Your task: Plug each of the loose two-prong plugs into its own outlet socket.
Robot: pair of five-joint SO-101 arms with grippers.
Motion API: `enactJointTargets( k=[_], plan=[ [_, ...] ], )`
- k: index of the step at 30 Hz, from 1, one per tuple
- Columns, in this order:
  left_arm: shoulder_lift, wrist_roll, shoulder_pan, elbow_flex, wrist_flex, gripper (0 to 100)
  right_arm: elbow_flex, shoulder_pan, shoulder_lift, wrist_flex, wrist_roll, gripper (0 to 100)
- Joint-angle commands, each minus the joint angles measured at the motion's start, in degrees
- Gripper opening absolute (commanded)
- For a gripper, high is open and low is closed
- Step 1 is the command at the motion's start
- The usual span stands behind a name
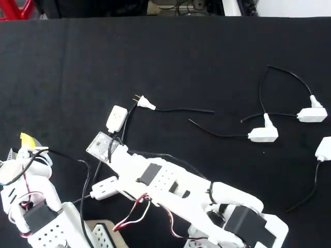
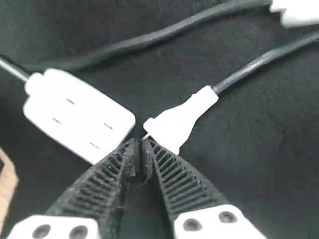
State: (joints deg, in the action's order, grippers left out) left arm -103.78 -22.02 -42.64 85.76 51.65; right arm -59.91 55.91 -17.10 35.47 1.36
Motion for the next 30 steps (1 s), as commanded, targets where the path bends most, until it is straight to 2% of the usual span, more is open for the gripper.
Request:
enactJointTargets(
  k=[1, 5, 9, 13, 18, 21, 26, 30],
  plan=[
    [-0.7, -0.26, 0.66, -0.13, -1.41, 17, 6.81, -3.78, -0.13, 8.97, 1.67, 2.5],
    [-0.7, -0.26, 0.66, -0.13, -1.41, 17, 15.16, -8.62, -0.13, 21.45, 5.19, 5.1],
    [-0.7, -0.26, 0.66, -0.04, -1.41, 17, 14.9, -9.41, -0.13, 23.91, 5.45, 7.4],
    [-0.7, -0.26, 0.66, -0.04, -1.41, 17, 10.15, -8.09, -3.12, 19.96, 5.45, 7.1],
    [-0.7, -0.26, 0.66, -0.04, -1.41, 17, 0.57, -5.01, -11.21, 6.24, 4.66, 7.4],
    [-0.7, -0.26, 0.66, -0.04, -1.41, 17, -1.1, -5.01, -13.58, 1.85, -2.29, 8.0],
    [-0.7, -0.26, 0.66, -0.04, -1.41, 17, 2.86, -6.86, -8.22, 1.32, -16.88, 21.2],
    [-0.7, -0.26, 0.66, -0.04, -1.32, 17, 6.64, -7.65, -0.04, -2.46, -25.49, 19.4]
  ],
)
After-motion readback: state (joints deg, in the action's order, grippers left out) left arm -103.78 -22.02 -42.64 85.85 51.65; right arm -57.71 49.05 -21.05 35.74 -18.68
